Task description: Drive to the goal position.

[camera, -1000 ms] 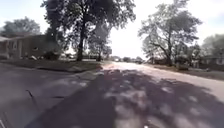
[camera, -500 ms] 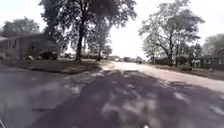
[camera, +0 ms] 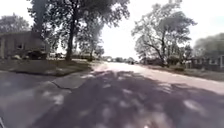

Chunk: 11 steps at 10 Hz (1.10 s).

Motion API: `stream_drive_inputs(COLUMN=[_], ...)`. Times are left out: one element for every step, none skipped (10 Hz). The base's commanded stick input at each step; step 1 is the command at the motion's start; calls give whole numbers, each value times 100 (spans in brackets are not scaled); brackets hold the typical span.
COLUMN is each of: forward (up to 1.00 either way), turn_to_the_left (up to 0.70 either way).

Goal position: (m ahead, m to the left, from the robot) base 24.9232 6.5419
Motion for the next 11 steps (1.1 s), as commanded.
stream_drive_inputs(forward=[100, 100, 100, 100, 100, 100, 100, 100, 100, 100, 100], turn_to_the_left=[0, 0, 0, 0, 0, 0, 0, 0, 0, 0, 0])
